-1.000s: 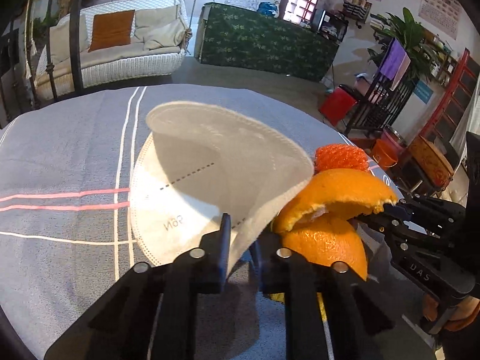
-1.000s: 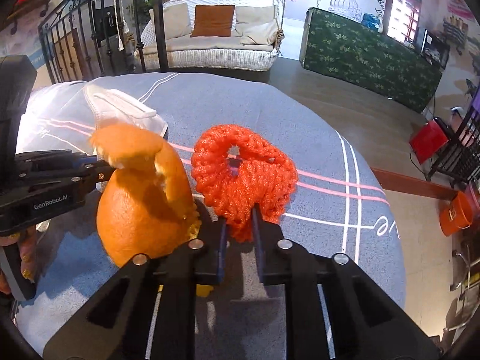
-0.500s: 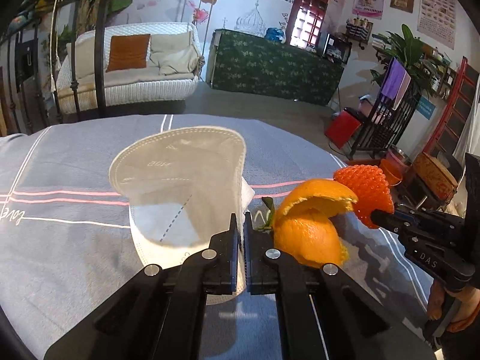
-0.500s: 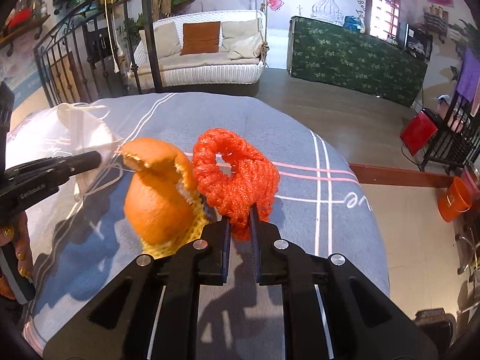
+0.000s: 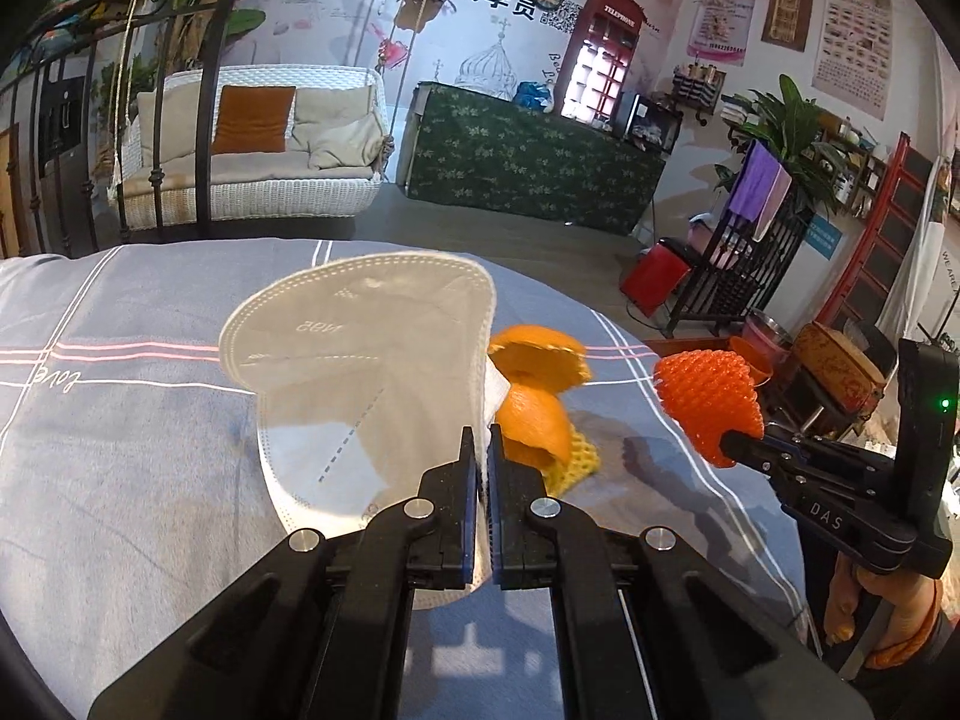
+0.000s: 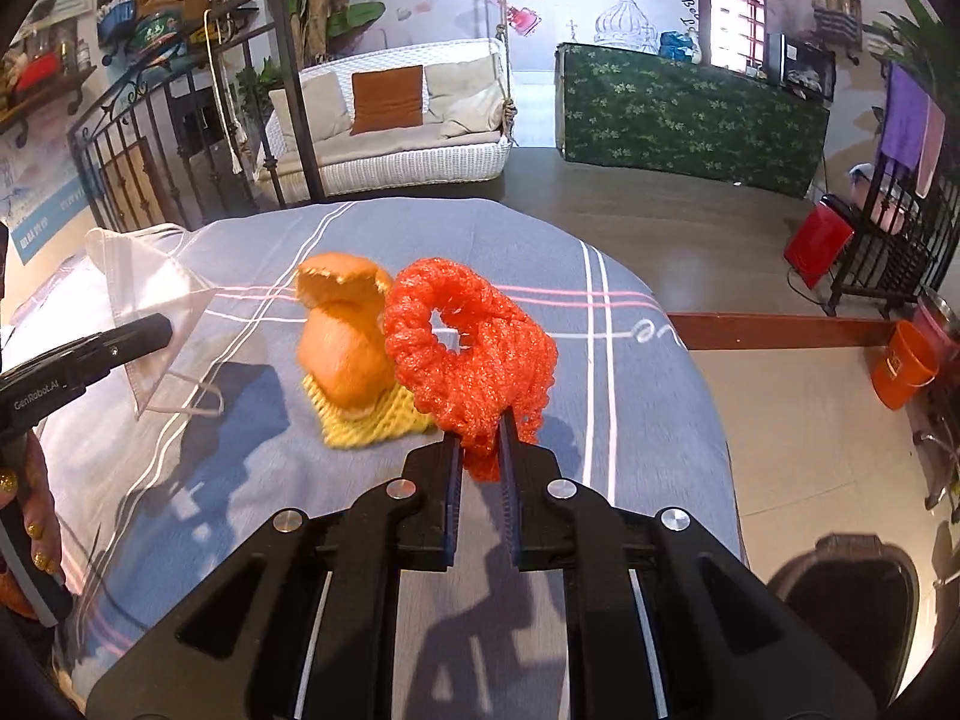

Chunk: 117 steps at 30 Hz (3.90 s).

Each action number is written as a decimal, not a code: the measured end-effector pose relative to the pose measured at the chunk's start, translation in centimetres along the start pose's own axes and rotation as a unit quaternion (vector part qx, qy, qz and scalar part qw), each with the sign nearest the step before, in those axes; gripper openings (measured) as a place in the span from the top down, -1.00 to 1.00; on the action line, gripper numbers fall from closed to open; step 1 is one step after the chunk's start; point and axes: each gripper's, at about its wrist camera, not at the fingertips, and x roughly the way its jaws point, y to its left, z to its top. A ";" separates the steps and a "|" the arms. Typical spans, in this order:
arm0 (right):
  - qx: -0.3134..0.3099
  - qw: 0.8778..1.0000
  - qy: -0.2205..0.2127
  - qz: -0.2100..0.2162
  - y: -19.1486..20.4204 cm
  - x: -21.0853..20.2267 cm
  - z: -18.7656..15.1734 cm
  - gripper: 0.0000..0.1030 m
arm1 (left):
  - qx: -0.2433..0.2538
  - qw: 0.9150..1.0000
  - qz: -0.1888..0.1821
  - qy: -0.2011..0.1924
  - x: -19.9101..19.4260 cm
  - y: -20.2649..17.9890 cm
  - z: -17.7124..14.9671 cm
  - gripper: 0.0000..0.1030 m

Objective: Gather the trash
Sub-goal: 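Carry mask and net over the bin and open the right tool to drop the net, then open the left tool over the bin to drop the white mask, then move both tools back over the table toward the orange peels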

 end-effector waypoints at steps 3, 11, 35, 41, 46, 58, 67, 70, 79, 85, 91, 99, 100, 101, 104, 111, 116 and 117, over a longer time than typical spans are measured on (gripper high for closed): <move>0.007 1.000 -0.007 -0.002 -0.5 -1.4 -1.0 0.77 | 0.010 1.000 -0.007 -0.006 -0.7 -1.3 -0.4 0.92; 0.035 0.999 -0.026 -0.018 -2.4 -5.7 -4.4 0.77 | 0.041 0.998 -0.042 -0.012 -1.8 -5.4 -2.0 0.92; 0.147 0.983 -0.035 -0.107 -11.3 -12.5 -13.6 0.77 | 0.103 0.981 -0.163 0.023 -0.1 -17.1 -5.8 0.92; 0.183 0.972 -0.017 -0.148 -14.4 -13.0 -15.7 0.77 | 0.118 0.973 -0.195 0.043 0.8 -19.7 -6.7 0.92; 0.217 0.962 0.008 -0.167 -16.5 -12.4 -17.5 0.61 | 0.150 0.962 -0.218 0.060 1.6 -22.8 -7.8 0.92; 0.245 0.944 -0.020 -0.221 -18.3 -14.6 -19.1 -0.21 | 0.203 0.939 -0.257 0.099 3.3 -27.7 -10.0 0.92; 0.279 0.923 -0.025 -0.263 -21.7 -16.6 -20.5 -0.23 | 0.224 0.927 -0.273 0.127 4.6 -30.3 -11.7 0.92; 0.287 0.919 -0.024 -0.270 -22.4 -16.8 -20.9 -0.23 | 0.226 0.923 -0.278 0.139 5.0 -30.8 -12.2 0.92; 0.297 0.913 -0.027 -0.278 -23.2 -17.3 -21.3 -0.23 | 0.247 0.915 -0.277 0.157 5.9 -32.5 -13.6 0.92; 0.304 0.911 -0.027 -0.279 -23.7 -17.5 -21.9 -0.24 | 0.255 0.912 -0.270 0.176 6.8 -33.3 -14.2 0.86; 0.310 0.908 -0.029 -0.280 -24.0 -17.7 -22.2 -0.31 | 0.242 0.911 -0.279 0.186 6.9 -33.3 -14.6 -0.32; 0.318 0.906 -0.030 -0.278 -24.2 -17.8 -22.4 -0.37 | 0.253 0.916 -0.248 0.189 6.4 -32.4 -14.5 -0.60; 0.318 0.907 -0.031 -0.276 -24.1 -17.7 -22.4 -0.41 | 0.247 0.918 -0.248 0.188 6.2 -32.1 -14.3 -0.63; 0.318 0.907 -0.031 -0.275 -24.0 -17.6 -22.3 -0.47 | 0.242 0.920 -0.246 0.186 6.0 -31.9 -14.1 -0.64; 0.316 0.909 -0.031 -0.271 -23.5 -17.2 -22.1 -0.48 | 0.233 0.925 -0.240 0.179 5.5 -30.9 -13.5 -0.71; 0.299 0.924 -0.027 -0.237 -21.7 -15.6 -20.5 -0.60 | 0.204 0.942 -0.216 0.155 4.6 -27.7 -11.6 -0.82; 0.272 0.939 -0.028 -0.209 -19.3 -14.2 -18.6 -0.65 | 0.183 0.958 -0.180 0.130 3.9 -24.5 -9.7 -0.85; 0.269 0.941 -0.028 -0.204 -19.0 -14.0 -18.3 -0.65 | 0.179 0.961 -0.174 0.124 3.8 -23.8 -9.4 -0.87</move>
